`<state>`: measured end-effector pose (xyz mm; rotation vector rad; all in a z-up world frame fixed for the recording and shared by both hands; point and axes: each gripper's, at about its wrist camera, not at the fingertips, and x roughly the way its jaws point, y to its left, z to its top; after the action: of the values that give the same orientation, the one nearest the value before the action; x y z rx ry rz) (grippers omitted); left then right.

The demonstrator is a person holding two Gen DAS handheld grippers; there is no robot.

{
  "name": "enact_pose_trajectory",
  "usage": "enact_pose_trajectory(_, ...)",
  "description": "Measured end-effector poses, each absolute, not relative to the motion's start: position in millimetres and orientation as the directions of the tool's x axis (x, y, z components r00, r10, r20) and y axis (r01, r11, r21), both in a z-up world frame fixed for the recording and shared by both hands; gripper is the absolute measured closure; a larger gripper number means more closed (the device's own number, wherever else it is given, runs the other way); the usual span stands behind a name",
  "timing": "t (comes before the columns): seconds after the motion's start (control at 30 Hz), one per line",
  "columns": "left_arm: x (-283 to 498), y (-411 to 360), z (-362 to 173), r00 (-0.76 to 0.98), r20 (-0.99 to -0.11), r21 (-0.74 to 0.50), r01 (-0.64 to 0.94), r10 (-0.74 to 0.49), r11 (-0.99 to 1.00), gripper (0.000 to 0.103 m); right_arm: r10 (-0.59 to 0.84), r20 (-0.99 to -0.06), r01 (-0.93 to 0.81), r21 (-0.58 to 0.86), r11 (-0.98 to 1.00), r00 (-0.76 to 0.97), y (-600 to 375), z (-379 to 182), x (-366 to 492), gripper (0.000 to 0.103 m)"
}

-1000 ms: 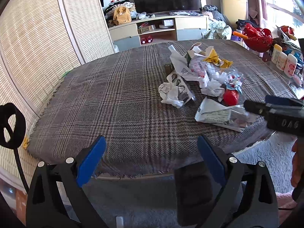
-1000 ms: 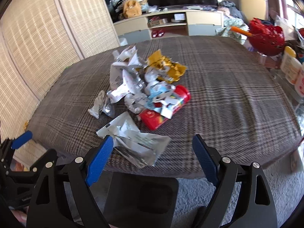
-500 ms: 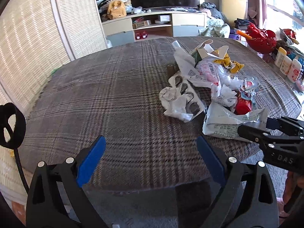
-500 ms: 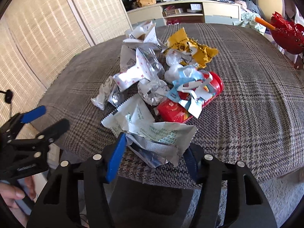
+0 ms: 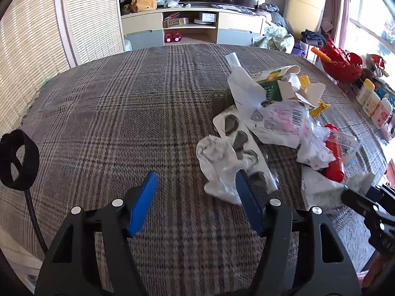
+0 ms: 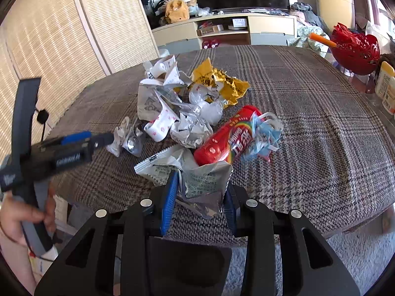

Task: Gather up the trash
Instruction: 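Grasp the white paper wrapper with the right gripper while the left grasps crumpled tissue, then carry both wrappers to the floor bin and open both grippers over it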

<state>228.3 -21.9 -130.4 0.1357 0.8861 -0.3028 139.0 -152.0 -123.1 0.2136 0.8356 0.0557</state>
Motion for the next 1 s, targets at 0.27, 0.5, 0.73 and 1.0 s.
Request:
enact_pose_trajectory(0.27,234.3,-35.6,-147.1,0.546,-0.807,-0.020,0.354,-0.224,0.935,0.064,0.166,-0.731,0.038,0.253,0.967,0.662,-151.2,-126.9,130.0,0.069)
enact_pose_trajectory(0.5,205.6,-30.6,-138.2,0.539,-0.809,-0.020,0.375,-0.235,0.927,0.091,0.237,-0.725,0.004,0.314,0.950,0.646,-149.4,-130.2,113.0,0.076)
enact_pose_trajectory(0.73,148.8,-16.4,-124.3,0.541,-0.800,-0.046,0.377,-0.261,0.925,0.092,0.247,-0.714,-0.038,0.295,0.955,0.655,-136.9,-116.4,83.0,0.078)
enact_pose_trajectory(1.0,67.1,-16.4,-125.4,0.522,-0.797,-0.090,0.395,-0.304,0.914,0.092,0.259,-0.726,-0.030,0.312,0.950,0.637,-134.6,-126.5,35.5,0.078)
